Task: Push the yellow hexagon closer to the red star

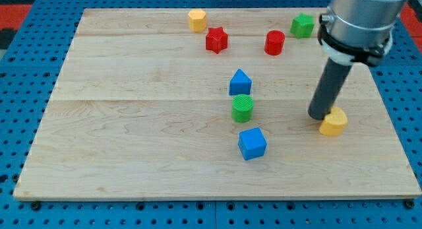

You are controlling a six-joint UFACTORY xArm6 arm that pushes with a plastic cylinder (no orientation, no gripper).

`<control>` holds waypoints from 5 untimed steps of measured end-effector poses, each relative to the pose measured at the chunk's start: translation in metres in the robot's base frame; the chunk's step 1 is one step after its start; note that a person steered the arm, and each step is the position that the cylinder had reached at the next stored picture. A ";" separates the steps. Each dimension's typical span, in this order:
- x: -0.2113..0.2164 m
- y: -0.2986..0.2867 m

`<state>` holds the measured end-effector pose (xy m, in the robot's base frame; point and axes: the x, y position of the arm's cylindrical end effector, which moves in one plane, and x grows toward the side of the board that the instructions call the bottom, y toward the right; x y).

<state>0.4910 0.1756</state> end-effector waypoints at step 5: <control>0.032 0.029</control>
<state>0.5229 0.2043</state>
